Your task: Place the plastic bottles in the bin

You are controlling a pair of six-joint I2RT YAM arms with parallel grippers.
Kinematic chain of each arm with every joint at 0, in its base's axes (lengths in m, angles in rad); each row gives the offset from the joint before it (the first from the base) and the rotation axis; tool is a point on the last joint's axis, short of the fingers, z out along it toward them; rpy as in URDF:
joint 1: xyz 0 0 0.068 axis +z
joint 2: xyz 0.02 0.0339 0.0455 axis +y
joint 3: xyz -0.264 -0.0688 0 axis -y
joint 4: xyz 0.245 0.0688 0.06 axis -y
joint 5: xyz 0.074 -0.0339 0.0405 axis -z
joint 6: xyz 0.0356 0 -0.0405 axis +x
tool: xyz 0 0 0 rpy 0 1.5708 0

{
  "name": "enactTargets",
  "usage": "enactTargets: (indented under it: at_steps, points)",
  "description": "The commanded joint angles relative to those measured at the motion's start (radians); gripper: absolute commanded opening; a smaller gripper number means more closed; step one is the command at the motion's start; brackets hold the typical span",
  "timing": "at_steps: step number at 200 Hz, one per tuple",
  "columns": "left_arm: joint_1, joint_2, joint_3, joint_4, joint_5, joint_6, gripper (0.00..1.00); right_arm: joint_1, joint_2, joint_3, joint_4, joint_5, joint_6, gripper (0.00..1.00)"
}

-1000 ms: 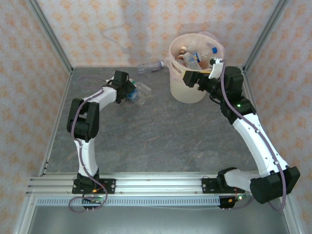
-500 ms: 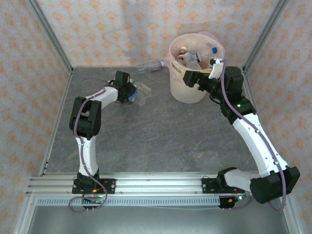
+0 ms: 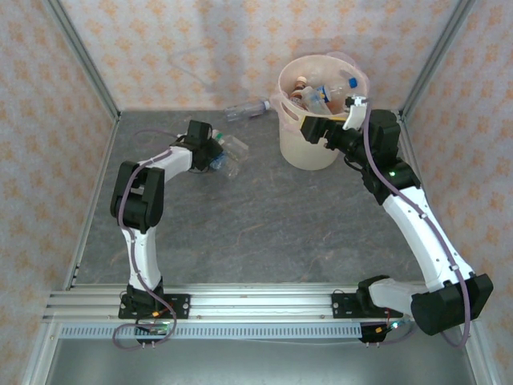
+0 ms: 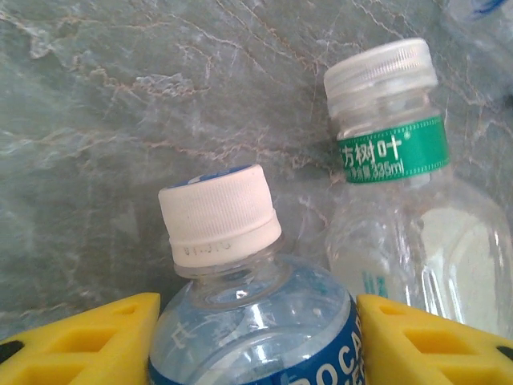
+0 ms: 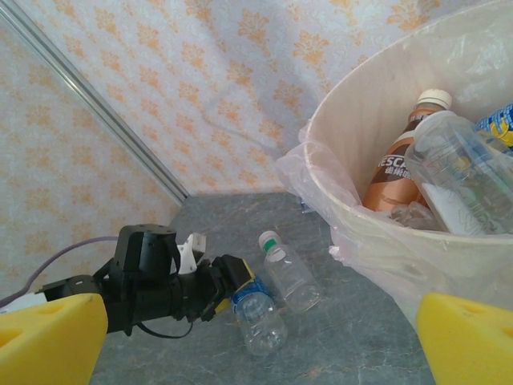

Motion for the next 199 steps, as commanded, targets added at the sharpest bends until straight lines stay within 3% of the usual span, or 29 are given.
enactTargets:
  at_steps: [1, 36, 95, 143, 184, 199]
  points:
    - [0.000, -0.133, -0.057, 0.032, -0.013, 0.075, 0.45, 0.006, -0.002, -0.023, 0.079, -0.068, 0.027, 0.99]
    - [-0.020, -0.348, -0.195, 0.163, 0.003, 0.126, 0.45, 0.034, 0.045, -0.030, 0.103, -0.147, -0.015, 0.99]
    - [-0.122, -0.553, -0.217, 0.227, 0.095, 0.229, 0.44, 0.146, 0.162, 0.046, 0.046, -0.147, -0.089, 0.99]
    - [-0.186, -0.622, -0.185, 0.292, 0.244, 0.283, 0.45, 0.205, 0.286, 0.118, 0.059, -0.166, -0.047, 0.99]
    - [-0.217, -0.629, -0.156, 0.285, 0.278, 0.322, 0.45, 0.224, 0.353, 0.147, 0.141, -0.366, 0.005, 0.99]
    - [-0.220, -0.621, -0.153, 0.322, 0.302, 0.299, 0.45, 0.230, 0.372, 0.161, 0.135, -0.367, 0.015, 0.99]
